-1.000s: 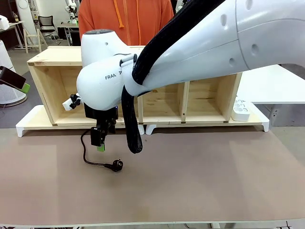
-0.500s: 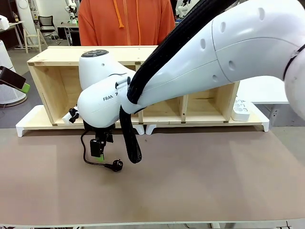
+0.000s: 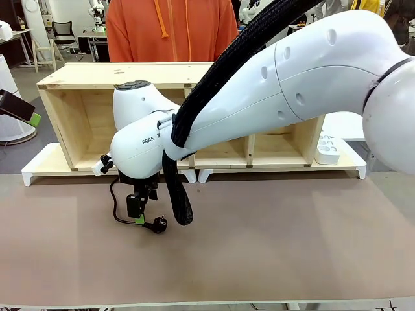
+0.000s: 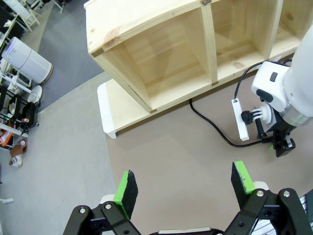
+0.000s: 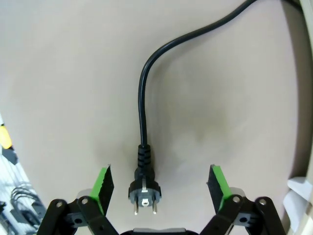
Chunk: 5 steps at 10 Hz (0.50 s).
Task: Perform cable management.
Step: When the cord part of the Power Cable appears at the lower middle area of the table and stops, grasp the cord part of the Power Cable.
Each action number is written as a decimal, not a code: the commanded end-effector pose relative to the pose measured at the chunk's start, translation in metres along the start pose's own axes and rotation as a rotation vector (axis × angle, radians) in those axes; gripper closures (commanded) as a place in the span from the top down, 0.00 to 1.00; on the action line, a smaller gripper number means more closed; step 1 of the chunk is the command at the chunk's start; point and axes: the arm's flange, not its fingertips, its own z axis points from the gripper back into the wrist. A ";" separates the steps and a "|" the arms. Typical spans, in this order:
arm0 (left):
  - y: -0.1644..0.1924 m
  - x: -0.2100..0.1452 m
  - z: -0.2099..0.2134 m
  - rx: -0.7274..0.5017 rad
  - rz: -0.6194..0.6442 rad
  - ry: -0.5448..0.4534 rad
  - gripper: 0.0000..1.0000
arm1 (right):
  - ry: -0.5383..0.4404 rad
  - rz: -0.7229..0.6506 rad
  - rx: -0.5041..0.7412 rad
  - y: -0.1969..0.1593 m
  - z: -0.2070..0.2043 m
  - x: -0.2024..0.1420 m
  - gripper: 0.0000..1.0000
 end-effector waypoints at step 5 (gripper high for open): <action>0.001 -0.001 0.001 -0.002 -0.003 0.006 1.00 | 0.009 -0.005 0.054 -0.005 -0.027 0.002 1.00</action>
